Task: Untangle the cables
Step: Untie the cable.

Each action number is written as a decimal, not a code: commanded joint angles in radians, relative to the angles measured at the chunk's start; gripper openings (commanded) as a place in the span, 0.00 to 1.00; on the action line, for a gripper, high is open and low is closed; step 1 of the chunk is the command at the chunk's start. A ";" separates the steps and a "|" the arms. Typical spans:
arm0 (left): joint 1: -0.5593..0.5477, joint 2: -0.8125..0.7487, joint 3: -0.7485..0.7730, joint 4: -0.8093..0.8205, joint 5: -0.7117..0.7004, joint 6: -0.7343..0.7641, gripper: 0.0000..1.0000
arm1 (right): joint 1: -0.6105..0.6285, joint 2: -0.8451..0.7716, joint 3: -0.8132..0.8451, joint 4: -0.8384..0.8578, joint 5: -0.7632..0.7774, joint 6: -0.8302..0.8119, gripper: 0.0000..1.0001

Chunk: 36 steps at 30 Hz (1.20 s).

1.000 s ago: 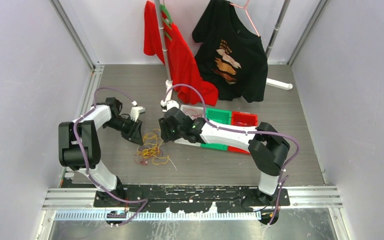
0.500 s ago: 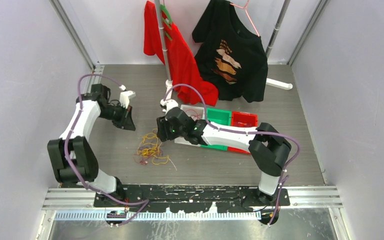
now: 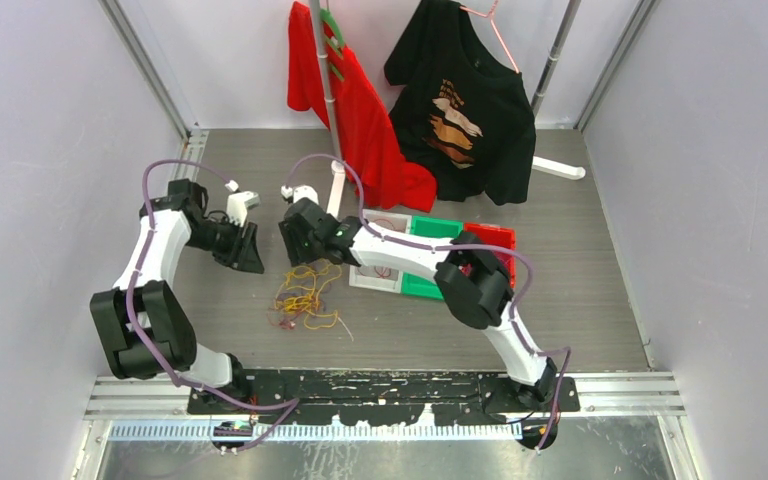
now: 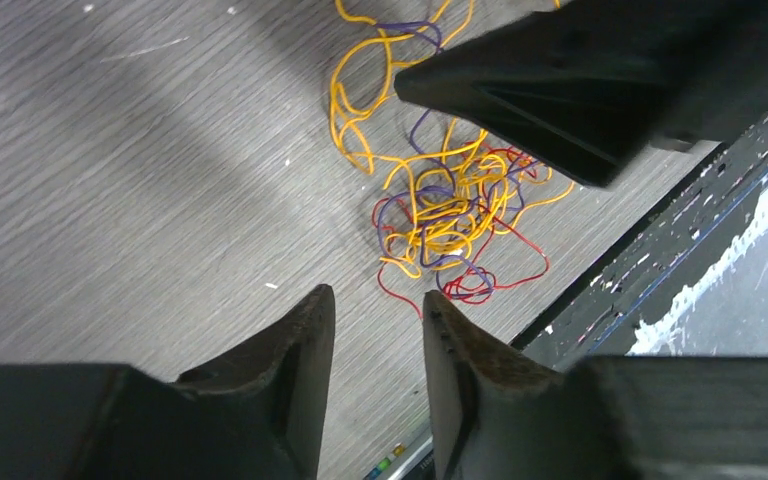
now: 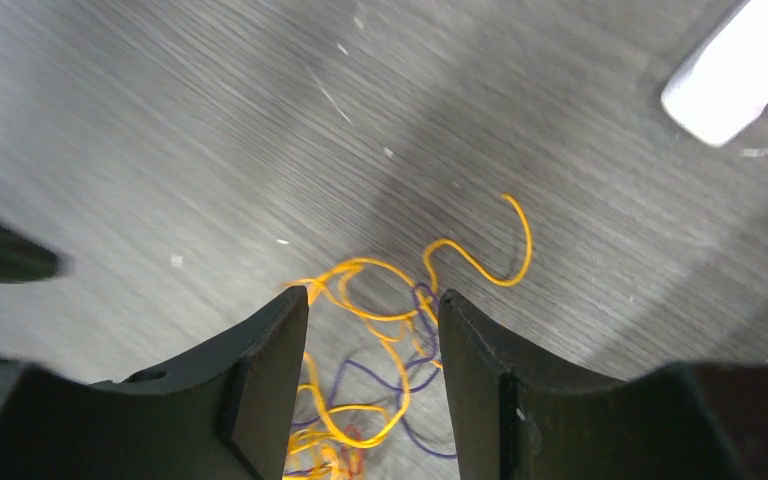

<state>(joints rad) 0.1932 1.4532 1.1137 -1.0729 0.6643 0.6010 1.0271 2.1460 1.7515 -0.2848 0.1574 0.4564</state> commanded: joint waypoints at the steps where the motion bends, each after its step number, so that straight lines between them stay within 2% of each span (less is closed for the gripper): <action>1: 0.049 -0.002 0.021 -0.030 0.045 0.059 0.42 | 0.004 0.047 0.067 -0.113 0.036 -0.009 0.55; 3: 0.059 -0.003 0.023 -0.048 0.054 0.078 0.47 | 0.002 0.051 0.054 -0.102 0.033 -0.037 0.54; 9: 0.063 -0.006 0.016 -0.068 0.074 0.116 0.49 | -0.013 0.062 0.038 -0.091 -0.040 -0.099 0.51; 14: 0.063 0.000 0.017 -0.069 0.078 0.124 0.50 | -0.015 0.067 0.031 -0.080 -0.076 -0.127 0.41; 19: 0.064 -0.005 0.014 -0.075 0.079 0.131 0.50 | -0.018 0.066 0.039 -0.084 -0.088 -0.135 0.29; 24: 0.064 -0.008 -0.005 -0.075 0.108 0.134 0.50 | -0.019 0.026 0.067 -0.100 -0.114 -0.154 0.01; 25: 0.063 -0.008 -0.008 -0.074 0.119 0.132 0.50 | -0.019 0.007 0.067 -0.094 -0.121 -0.155 0.01; 29: 0.063 -0.022 -0.009 -0.075 0.162 0.133 0.62 | -0.019 -0.103 0.024 -0.019 -0.193 -0.152 0.01; 36: 0.063 -0.047 0.073 -0.138 0.233 0.150 0.66 | -0.019 -0.289 -0.069 0.118 -0.350 -0.114 0.01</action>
<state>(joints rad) 0.2508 1.4525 1.1126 -1.1530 0.8070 0.7200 1.0100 2.0125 1.6848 -0.3096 -0.0837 0.3210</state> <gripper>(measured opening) 0.651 0.036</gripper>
